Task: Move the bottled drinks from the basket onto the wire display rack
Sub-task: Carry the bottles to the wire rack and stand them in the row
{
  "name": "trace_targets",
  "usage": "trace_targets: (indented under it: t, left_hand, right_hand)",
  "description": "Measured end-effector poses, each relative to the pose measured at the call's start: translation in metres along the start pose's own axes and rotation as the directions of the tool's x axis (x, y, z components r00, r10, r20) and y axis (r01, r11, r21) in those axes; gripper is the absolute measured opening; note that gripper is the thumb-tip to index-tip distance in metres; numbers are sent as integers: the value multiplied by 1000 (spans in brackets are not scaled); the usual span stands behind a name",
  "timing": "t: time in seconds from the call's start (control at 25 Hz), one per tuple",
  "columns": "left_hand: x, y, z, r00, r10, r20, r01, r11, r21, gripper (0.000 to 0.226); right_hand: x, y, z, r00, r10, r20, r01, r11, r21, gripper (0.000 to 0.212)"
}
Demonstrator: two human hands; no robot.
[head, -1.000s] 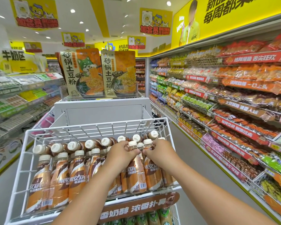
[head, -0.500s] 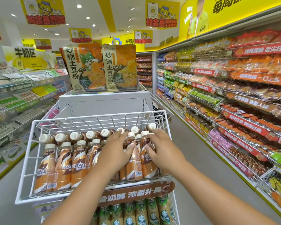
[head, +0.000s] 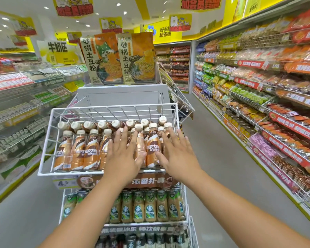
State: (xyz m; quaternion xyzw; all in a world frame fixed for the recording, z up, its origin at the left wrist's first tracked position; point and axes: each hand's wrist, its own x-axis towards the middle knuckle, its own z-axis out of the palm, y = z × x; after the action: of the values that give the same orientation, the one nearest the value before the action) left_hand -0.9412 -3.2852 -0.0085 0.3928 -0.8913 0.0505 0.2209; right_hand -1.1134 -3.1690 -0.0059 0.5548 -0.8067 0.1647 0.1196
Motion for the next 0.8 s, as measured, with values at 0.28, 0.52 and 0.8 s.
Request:
trace_targets:
  t: [0.28, 0.52, 0.8]
  left_hand:
    - [-50, 26, -12, 999, 27, 46, -27, 1000, 1, 79]
    - [-84, 44, -25, 994, 108, -29, -108, 994, -28, 81]
    - [-140, 93, -45, 924, 380, -52, -382, 905, -185, 77]
  right_hand:
    - [-60, 17, -16, 997, 72, 9, -72, 996, 51, 76]
    - [-130, 12, -44, 975, 216, -58, -215, 976, 15, 75]
    - [-251, -14, -80, 889, 441, -126, -448, 893, -40, 76]
